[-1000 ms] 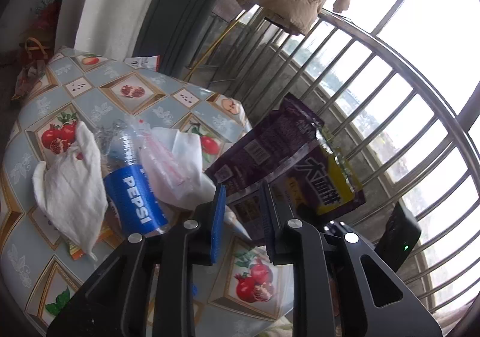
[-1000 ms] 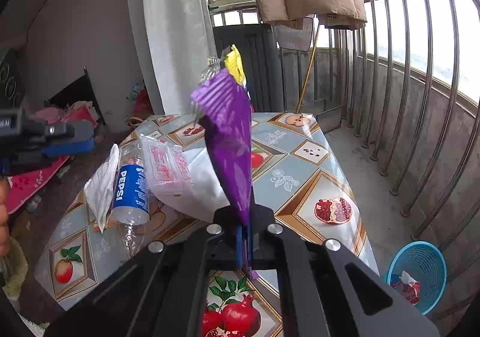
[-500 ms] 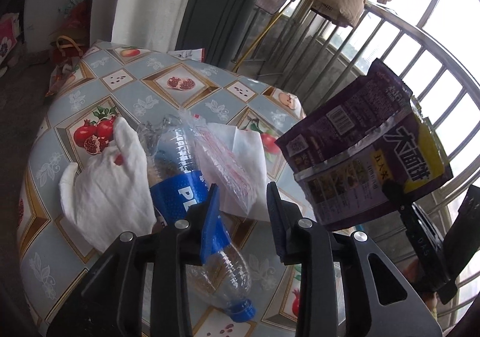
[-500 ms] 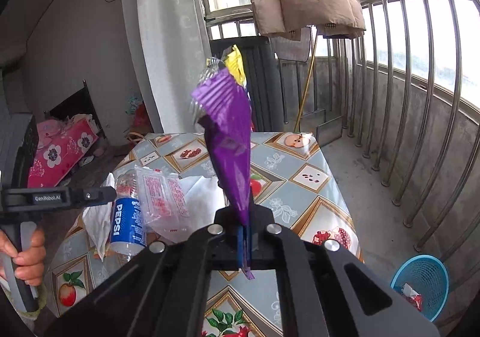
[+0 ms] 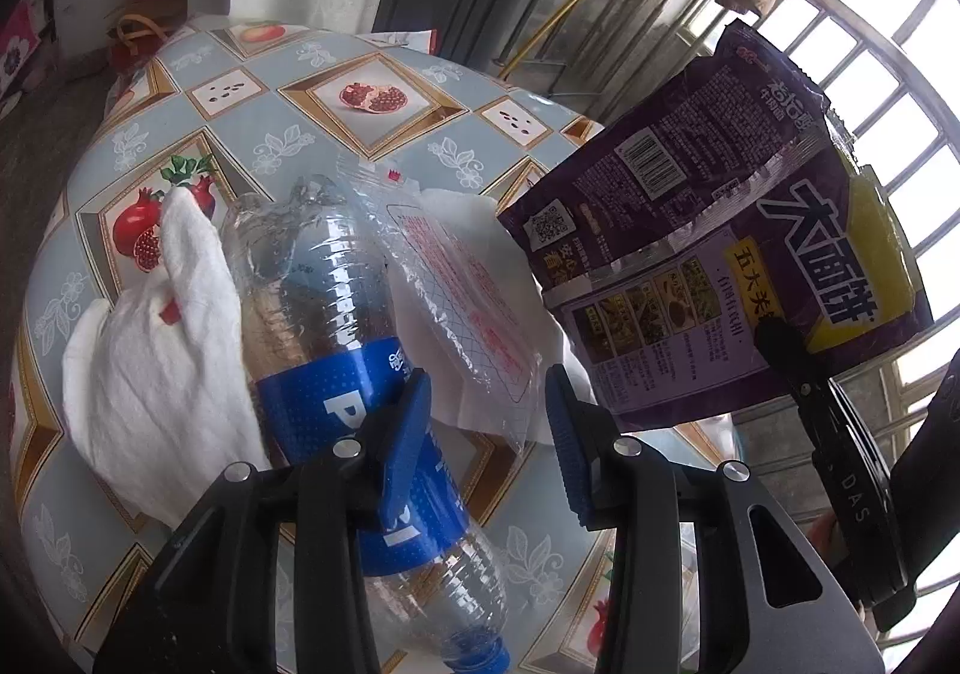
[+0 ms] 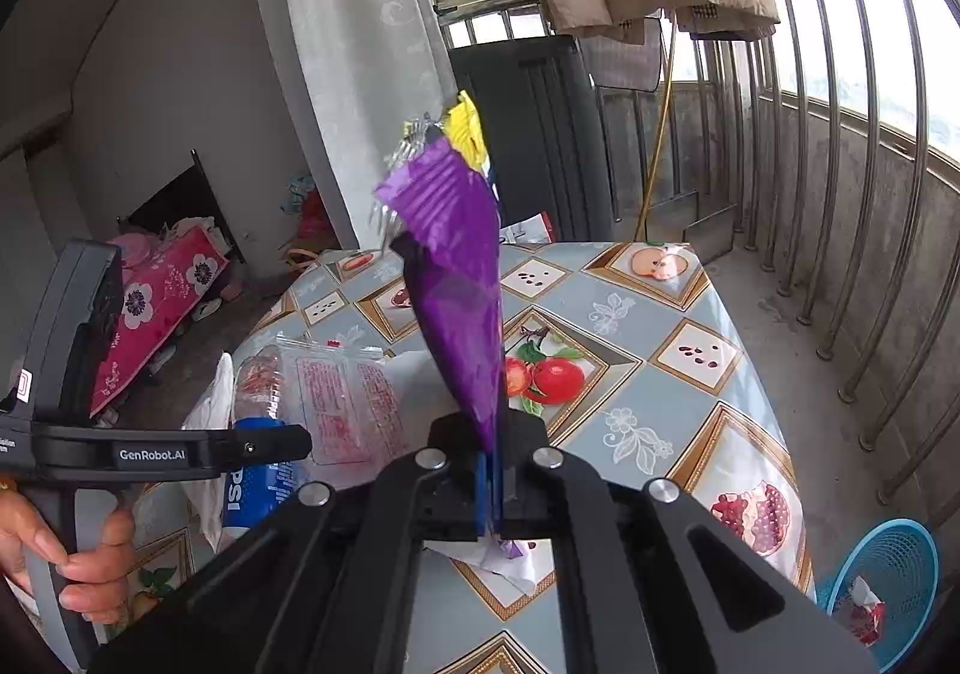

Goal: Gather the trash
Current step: 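Hold the noodle bag up with the right tool while the left tool grasps the clear plastic bag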

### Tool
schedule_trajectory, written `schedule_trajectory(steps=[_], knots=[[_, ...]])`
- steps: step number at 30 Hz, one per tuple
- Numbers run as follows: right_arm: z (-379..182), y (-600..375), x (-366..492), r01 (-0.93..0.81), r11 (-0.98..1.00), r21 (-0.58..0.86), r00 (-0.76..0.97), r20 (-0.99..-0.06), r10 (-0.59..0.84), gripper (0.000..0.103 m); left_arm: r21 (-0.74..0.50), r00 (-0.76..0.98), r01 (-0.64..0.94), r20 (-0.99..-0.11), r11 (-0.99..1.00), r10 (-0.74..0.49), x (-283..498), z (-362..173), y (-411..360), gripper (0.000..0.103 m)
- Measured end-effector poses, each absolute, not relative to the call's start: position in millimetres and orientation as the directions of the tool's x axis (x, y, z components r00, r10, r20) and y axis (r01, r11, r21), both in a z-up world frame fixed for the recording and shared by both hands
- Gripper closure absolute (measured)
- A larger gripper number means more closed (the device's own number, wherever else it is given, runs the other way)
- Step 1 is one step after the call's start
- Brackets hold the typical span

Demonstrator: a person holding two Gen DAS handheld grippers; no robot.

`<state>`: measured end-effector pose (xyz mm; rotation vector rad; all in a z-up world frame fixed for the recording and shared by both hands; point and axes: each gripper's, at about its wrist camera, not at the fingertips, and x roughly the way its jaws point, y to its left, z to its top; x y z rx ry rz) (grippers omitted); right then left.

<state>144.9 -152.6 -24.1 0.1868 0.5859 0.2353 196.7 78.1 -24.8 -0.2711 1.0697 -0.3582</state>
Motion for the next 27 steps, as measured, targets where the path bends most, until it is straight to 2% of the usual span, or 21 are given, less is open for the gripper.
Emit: schedule_trajectory(steps=[10,12,14,17,21,27], knots=[[-25,-161,146,-0.172,0.942,0.288,0.799,-0.519,0.304,0.103,-0.421,0.431,0.111,-0.796,0.9,-0.426,209,-29,69,0.068],[-25,-162,147,-0.172,0.942,0.289,0.799,-0.519,0.305,0.103,-0.42,0.431,0.102,-0.798,0.902,-0.421,211,-31,67,0.072],[-25,-162,147,-0.172,0.942,0.289,0.799,-0.518,0.305,0.103,-0.419,0.43,0.091,-0.802,0.904,-0.415,213,-33,66,0.082],[-25,-163,147,-0.171,0.943,0.285,0.801,-0.517,0.301,0.103,-0.416,0.436,0.082,-0.802,0.906,-0.408,215,-35,67,0.092],[-23,-166,145,-0.164,0.948,0.273,0.81,-0.511,0.288,0.103,-0.414,0.451,0.09,-0.794,0.906,-0.408,213,-31,67,0.098],[-14,-174,137,-0.142,0.954,0.265,0.83,-0.492,0.261,0.103,-0.41,0.483,0.114,-0.773,0.905,-0.411,204,-18,67,0.1]])
